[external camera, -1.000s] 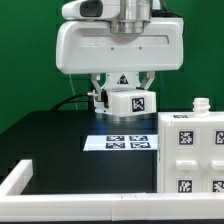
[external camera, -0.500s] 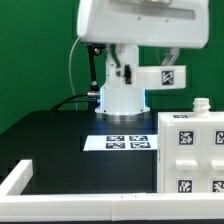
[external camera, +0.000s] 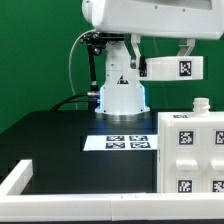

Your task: Assemble cabinet

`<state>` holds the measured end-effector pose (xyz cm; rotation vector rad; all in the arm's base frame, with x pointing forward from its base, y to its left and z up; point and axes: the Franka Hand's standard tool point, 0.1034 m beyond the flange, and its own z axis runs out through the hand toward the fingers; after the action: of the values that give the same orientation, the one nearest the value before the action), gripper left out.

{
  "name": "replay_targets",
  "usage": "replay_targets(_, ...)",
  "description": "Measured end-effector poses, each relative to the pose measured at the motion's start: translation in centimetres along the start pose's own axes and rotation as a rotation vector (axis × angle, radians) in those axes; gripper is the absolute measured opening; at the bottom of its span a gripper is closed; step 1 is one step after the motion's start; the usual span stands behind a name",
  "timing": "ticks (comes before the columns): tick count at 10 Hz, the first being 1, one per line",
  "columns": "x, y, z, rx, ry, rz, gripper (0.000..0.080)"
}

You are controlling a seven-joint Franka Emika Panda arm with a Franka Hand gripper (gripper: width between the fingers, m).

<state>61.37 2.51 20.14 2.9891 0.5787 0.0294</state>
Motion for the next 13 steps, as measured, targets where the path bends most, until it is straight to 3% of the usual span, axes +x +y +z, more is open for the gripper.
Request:
replay_targets(1, 1.3, -1.2, -0.3, -0.004, 0.003, 0.001, 0.0554)
replay_targets(3, 2.8, -2.2, 0.2, -0.010, 0.007, 0.019, 0.0554)
replay_targets(6, 2.6, -3.2, 2.2, -0.008, -0.012, 0.040, 0.0554)
replay_targets(13, 2.9, -4.6, 3.5, -0.002, -0.029, 0.088, 0.0554)
